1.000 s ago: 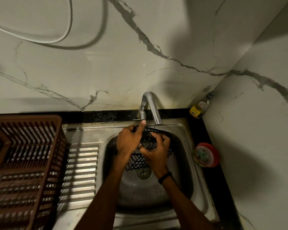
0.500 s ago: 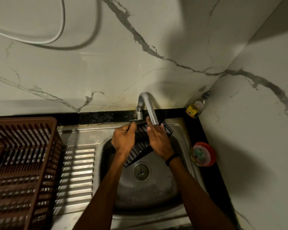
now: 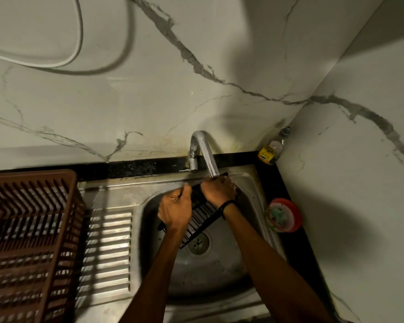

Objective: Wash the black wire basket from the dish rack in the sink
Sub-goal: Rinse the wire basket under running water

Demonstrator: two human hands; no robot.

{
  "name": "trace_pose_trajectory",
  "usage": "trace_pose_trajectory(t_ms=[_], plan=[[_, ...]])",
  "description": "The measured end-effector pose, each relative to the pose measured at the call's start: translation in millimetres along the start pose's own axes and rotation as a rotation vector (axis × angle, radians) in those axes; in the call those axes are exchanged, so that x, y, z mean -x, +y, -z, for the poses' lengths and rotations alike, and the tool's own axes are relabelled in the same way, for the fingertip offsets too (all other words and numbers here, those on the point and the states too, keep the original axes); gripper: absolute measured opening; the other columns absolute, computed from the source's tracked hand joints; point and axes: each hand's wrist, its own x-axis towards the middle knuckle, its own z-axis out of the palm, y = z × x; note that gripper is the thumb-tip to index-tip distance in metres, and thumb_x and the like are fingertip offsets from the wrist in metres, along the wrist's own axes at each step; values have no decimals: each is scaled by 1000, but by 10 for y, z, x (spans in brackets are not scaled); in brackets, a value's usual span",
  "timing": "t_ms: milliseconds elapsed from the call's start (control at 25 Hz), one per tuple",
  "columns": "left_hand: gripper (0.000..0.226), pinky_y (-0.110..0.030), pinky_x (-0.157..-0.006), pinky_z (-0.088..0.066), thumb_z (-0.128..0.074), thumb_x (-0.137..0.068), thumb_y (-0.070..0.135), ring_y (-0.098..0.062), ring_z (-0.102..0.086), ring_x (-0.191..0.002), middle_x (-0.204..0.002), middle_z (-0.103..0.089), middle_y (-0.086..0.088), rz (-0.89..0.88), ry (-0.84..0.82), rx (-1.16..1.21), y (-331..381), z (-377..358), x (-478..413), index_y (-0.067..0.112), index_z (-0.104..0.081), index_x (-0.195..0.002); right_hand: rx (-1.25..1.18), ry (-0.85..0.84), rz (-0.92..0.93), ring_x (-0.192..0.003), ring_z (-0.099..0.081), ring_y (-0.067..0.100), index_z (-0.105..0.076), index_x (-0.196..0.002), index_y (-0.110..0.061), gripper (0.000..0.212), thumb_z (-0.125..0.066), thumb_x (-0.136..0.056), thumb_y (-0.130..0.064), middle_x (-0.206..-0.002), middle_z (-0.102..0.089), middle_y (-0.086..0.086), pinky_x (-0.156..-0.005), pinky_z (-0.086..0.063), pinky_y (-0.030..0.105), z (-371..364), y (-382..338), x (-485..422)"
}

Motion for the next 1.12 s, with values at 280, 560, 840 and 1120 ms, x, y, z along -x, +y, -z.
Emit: trace_pose_trajectory(t_ms=[280, 560, 840, 1120], plan=[[28, -43, -91, -54, -65, -95, 36, -33, -69, -91, -84, -73, -9, 71, 115, 41, -52, 30, 175, 14, -78, -84, -135, -24, -133, -139, -33, 35, -35, -147, -6, 74, -36, -87, -50, -153, -32, 20, -117, -22, 48, 60, -25, -41], [22, -36, -87, -46, -65, -97, 31, -32, -65, -94, -81, -60, -1, 78, 165, 91, 28, 37, 232, 14, -73, -84, -129, -51, -79, -142, -25, 34, -28, -150, -7, 74, -33, -90, -50, -155, -28, 17, -119, -18, 46, 70, -110, -49], [34, -32, -86, -40, -68, -95, 30, -25, -59, -87, -76, -58, 0, 158, 214, 80, 4, 22, 205, 28, -56, -63, -123, -76, -74, -139, -30, 34, -37, -145, -7, 68, -28, -90, -45, -152, -34, 18, -117, -22, 49, 43, 9, -203], [25, -43, -102, -45, -70, -89, 40, -29, -62, -97, -92, -68, -8, 249, 236, 150, -165, 54, 8, 23, -64, -72, -164, -78, 174, -136, -35, 33, -53, -131, -21, 51, -37, -87, -40, -143, -43, 11, -112, -28, 50, -9, 154, -52]])
